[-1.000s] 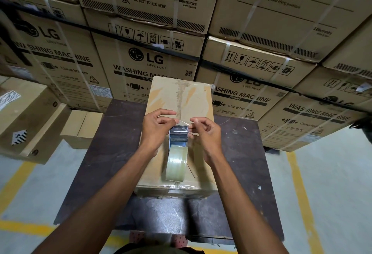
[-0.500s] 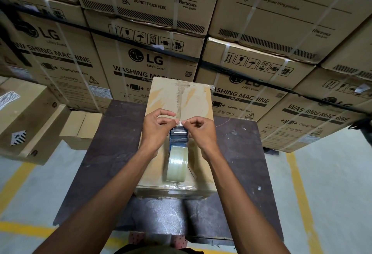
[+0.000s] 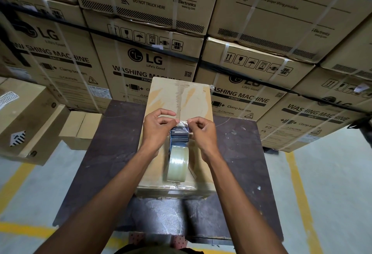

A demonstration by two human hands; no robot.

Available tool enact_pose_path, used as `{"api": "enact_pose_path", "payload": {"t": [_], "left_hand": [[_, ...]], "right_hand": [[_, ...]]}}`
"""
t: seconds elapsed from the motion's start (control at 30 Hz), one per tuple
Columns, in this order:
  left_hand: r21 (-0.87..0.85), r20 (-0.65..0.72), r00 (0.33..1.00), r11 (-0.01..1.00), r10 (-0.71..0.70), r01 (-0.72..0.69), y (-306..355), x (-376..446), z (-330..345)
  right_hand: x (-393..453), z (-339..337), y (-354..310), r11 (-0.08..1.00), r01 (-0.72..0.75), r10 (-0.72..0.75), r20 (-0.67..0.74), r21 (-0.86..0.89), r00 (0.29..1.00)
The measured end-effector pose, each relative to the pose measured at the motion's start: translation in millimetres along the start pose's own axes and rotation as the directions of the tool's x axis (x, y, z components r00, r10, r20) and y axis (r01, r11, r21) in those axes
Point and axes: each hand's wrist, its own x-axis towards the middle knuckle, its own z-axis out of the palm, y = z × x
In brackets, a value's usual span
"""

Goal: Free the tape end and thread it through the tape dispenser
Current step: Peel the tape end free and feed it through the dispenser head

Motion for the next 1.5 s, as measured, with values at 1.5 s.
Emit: {"api": "enact_pose_path", "payload": {"t": [1.5], "left_hand": [[0.159,0.012,1.0,0.987,0.013,-0.015,-41,-93,-17]], "right_hand": [[-2,-13,3,0.998,0.049,-0.048,-0.028,0.037,0.998]]}}
